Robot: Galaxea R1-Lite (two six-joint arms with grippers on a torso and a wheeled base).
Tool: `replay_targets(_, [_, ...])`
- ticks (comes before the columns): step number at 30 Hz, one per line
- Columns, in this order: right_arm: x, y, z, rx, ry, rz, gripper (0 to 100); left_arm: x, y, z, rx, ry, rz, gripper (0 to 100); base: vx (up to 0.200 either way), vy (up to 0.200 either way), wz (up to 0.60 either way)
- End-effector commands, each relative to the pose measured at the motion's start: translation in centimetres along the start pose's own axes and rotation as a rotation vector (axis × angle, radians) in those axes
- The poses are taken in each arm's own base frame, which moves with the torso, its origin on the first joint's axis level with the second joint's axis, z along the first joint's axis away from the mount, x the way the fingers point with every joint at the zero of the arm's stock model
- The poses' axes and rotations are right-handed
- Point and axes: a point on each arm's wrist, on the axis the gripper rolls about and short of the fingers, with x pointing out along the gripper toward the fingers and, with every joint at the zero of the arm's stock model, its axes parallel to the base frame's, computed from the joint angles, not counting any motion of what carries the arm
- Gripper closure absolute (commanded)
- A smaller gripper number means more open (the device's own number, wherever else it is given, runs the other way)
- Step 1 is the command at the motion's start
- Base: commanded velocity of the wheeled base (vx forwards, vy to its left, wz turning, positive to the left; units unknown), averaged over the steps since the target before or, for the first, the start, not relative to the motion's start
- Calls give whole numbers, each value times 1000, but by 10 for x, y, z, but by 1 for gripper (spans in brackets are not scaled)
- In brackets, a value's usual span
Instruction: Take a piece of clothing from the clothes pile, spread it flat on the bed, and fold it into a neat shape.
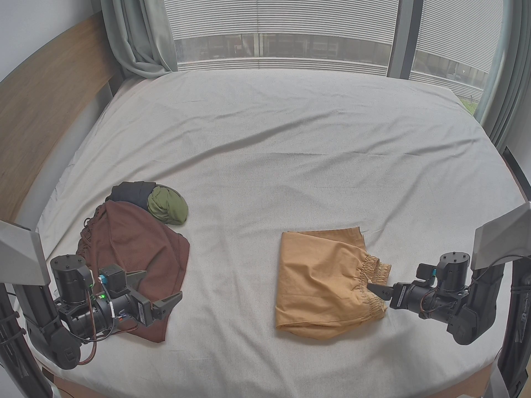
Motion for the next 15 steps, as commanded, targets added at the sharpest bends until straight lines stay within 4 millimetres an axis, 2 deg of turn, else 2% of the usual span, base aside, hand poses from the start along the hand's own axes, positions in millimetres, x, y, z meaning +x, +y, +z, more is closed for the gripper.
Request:
replay_targets(1, [0,-5,-11,11,50,-22,0,1,-1,-3,-4,15,-7,0,0,0,0])
replay_targets(8, [10,-13,-28,18,112,-40,0,1,-2,-4,-4,18,-11,0,0,0,0])
replay_targets(15, [19,-14,-35,23,132,-35,0,0,-3,-4,-4,21,-14,0,0,0,0])
